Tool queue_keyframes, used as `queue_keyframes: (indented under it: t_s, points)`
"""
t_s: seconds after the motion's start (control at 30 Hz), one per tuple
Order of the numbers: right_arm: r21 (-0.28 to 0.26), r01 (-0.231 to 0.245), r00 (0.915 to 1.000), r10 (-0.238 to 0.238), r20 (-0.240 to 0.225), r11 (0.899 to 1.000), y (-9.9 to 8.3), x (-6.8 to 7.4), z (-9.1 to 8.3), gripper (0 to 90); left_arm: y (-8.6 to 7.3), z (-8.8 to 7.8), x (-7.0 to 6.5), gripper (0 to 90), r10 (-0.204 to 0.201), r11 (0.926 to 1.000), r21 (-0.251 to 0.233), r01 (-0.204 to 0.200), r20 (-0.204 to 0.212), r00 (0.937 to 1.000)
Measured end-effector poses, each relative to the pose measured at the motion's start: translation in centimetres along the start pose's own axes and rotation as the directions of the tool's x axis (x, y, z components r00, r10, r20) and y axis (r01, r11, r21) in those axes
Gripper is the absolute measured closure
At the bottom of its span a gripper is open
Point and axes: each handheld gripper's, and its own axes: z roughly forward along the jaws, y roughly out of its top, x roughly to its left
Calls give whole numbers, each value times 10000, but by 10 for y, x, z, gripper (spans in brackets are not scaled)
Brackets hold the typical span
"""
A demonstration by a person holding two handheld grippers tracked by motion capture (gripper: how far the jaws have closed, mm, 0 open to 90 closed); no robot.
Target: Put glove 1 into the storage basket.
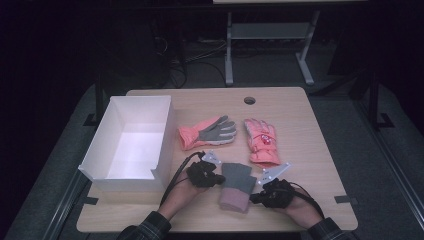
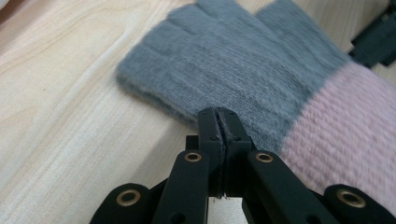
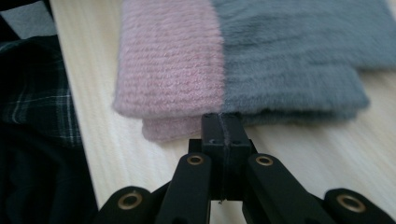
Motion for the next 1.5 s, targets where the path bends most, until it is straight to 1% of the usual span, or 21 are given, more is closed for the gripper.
queue_keyframes:
  t_s: [0.17,0.23,0.27,0.33,0.4,0.47,0.53,0.57,0.6,0.63,0.73,0.77,0.8,0.87,0.97,1.03,1.17,1.23,1.3,1.37,1.5]
  points:
    - [118,368,9990,-365,-252,9993,6,13,11,900,2,2,3,887,43,9999,100,-43,-46,10000]
    - [102,579,9979,-576,-303,9983,9,18,14,900,3,3,2,886,168,9998,148,-164,-231,9996]
    - [38,500,9980,-499,-377,9987,10,21,15,900,3,2,2,883,396,9988,297,-388,-284,9988]
    - [-49,664,9969,-666,-420,9978,13,26,19,900,4,4,2,883,177,9997,177,-172,-278,9995]
    - [-75,755,9960,-758,-476,9971,15,29,23,900,5,4,4,883,233,9995,221,-227,-246,9994]
    - [-80,957,9941,-960,-504,9954,18,31,27,900,5,4,5,883,73,9999,132,-70,-255,9996]
    - [-115,1119,9922,-1123,-541,9937,20,34,31,900,6,3,8,883,232,9994,270,-226,-230,9995]
    - [-71,1211,9912,-1213,-530,9926,21,35,33,900,6,4,8,883,66,9999,121,-64,-222,9997]
    - [-93,1359,9894,-1362,-505,9907,22,36,35,900,6,2,9,883,229,9994,277,-223,-211,9995]
    - [-88,1472,9877,-1474,-530,9891,23,36,35,900,6,2,9,879,211,9995,231,-206,-215,9995]
    - [-107,1200,9914,-1204,-516,9927,20,35,27,899,7,-2,7,857,-7,9999,-158,4,-215,9998]
    - [-181,872,9945,-881,-560,9960,18,35,23,891,7,-6,7,834,154,9998,-128,-156,-212,9997]
    - [-268,636,9964,-650,-537,9976,15,34,18,874,8,-9,5,816,73,9997,-217,-77,-191,9998]
    - [-385,447,9983,-460,-352,9983,10,30,8,824,9,-14,2,751,211,9994,-262,-218,-236,9995]
    - [-662,150,9999,-145,72,9977,1,21,-6,703,11,-21,-5,591,232,9988,-421,-244,-277,9993]
    - [-726,-108,9993,133,345,9973,-5,18,-11,628,12,-25,-9,500,375,9990,-252,-382,-254,9990]
    - [-897,-713,9925,796,927,9934,-19,6,-24,456,12,-20,-18,319,490,9985,-250,-490,4,9988]
    - [-1015,-1056,9883,1157,998,9892,-24,1,-30,379,13,-16,-23,263,538,9985,-68,-537,104,9985]
    - [-1142,-1379,9815,1512,1171,9838,-31,-4,-35,296,14,-10,-28,224,575,9983,-4,-575,75,9983]
    - [-1170,-1582,9756,1734,1343,9804,-36,-9,-38,222,15,-5,-32,200,789,9966,238,-788,-8,9969]
    - [-1431,-1848,9645,2074,1636,9723,-43,-17,-43,137,15,3,-35,171,833,9959,367,-825,-224,9963]
